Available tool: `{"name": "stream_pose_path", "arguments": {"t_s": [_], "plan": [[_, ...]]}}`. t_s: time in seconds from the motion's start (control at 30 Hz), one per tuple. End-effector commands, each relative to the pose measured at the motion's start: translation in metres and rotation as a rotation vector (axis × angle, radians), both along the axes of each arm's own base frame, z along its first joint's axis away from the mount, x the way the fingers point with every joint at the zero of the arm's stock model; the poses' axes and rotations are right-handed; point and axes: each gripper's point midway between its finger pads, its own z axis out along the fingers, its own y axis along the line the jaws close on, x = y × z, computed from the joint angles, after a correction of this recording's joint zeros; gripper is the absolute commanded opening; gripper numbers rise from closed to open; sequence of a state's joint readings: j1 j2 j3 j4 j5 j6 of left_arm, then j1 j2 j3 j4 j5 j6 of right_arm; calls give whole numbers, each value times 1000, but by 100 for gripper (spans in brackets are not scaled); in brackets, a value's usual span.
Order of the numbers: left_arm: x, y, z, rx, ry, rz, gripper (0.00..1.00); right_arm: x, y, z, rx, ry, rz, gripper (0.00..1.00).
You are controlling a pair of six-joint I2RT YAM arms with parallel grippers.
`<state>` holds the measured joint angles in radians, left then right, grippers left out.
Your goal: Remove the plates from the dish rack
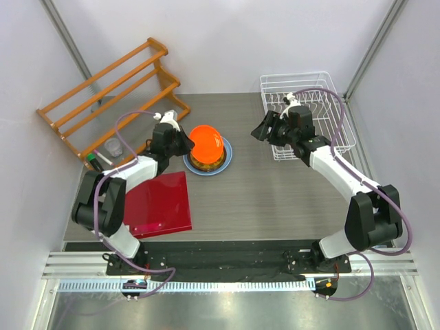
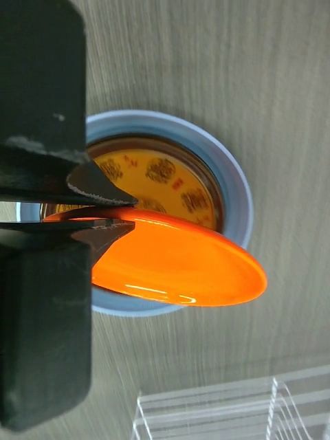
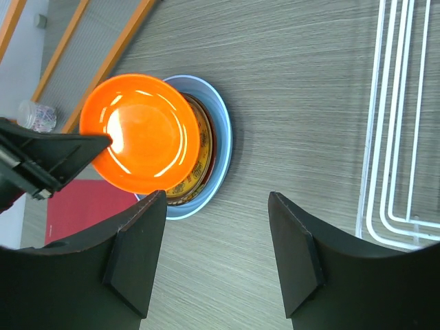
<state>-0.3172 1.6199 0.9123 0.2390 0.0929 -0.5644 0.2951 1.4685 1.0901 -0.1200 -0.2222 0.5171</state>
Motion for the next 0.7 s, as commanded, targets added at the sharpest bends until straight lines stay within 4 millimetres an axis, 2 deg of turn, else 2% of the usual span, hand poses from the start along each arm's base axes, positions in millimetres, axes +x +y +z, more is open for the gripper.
{"name": "stream_pose_path", "arguments": {"t_s": [0.0,0.23,0.43,0.6,0.63,0.67], "plan": [[13,4,-4,23,-1,8,0,4,-5,30,-10,-82,-5,67],[12,8,-21,34,40,15,0,3,-10,16,-18,-50,-13,67],[7,7,-31,29,73,11,42,6,-16,5,-40,-33,-29,67],[4,7,-25,30,72,6,67,8,-26,1,-68,-37,-50,68],[3,7,-23,31,68,3,79,10,-32,-1,-86,-39,-71,68],[2,8,-22,36,71,3,98,9,-35,1,-97,-46,-80,69]]}}
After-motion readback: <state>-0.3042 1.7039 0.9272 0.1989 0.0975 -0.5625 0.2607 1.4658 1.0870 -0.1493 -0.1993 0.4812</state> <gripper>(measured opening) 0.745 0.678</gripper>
